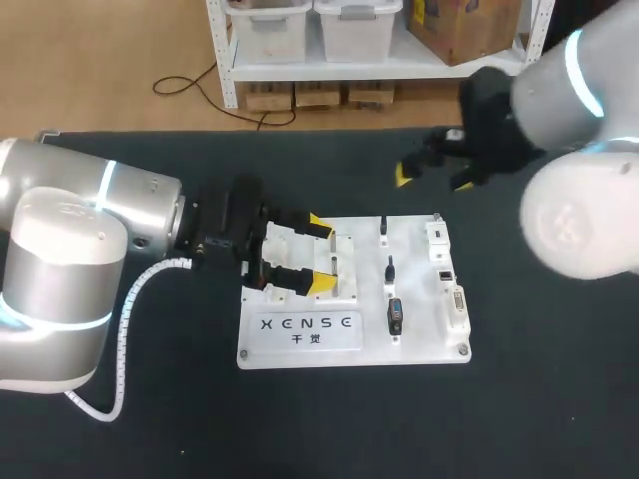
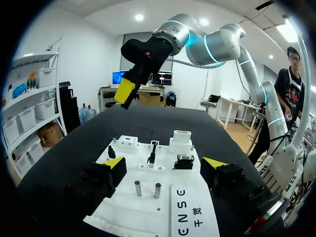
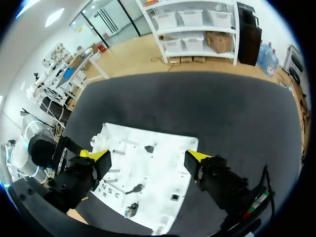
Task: Insert the Ethernet cable into its matching sockets.
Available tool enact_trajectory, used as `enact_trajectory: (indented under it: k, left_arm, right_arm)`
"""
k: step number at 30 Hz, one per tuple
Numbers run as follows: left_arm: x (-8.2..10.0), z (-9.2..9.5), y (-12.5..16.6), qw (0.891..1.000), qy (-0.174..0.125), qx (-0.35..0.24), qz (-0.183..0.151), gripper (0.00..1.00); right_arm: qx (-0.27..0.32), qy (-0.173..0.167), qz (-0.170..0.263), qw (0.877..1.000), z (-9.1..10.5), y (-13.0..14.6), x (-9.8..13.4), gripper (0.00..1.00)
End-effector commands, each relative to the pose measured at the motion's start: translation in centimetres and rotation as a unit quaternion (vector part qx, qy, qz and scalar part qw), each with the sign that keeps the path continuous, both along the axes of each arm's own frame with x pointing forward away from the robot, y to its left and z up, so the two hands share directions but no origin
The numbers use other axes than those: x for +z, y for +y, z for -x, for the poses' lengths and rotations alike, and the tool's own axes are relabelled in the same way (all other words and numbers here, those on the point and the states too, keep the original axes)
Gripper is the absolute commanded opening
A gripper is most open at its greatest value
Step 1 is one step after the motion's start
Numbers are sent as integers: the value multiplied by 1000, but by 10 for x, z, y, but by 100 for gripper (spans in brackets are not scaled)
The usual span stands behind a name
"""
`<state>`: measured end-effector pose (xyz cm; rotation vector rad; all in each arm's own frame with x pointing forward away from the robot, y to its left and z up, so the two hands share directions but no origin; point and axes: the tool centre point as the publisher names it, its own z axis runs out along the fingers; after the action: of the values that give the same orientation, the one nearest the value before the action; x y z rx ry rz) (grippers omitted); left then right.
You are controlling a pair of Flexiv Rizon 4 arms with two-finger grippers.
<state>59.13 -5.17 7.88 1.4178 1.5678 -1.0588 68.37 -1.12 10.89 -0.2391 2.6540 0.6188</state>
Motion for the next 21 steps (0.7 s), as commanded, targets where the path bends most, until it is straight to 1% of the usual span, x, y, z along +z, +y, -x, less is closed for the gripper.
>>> enact_trajectory:
  k: [1, 8, 13, 21]
  left_arm:
    - [-1, 0, 1, 1000, -1, 1, 2, 100]
    - [-1, 0, 1, 1000, -1, 1, 2, 100]
    - [-1, 0, 1, 1000, -1, 1, 2, 100]
    - [-1, 0, 1, 1000, -1, 1, 2, 100]
  right_arm:
    - [-54, 1, 128, 990, 4, 25, -17, 100]
    - [-62, 39, 169, 983, 27, 31, -41, 100]
    - [-67, 52, 193, 977, 42, 31, -50, 100]
    - [-70, 85, 209, 972, 58, 34, -70, 100]
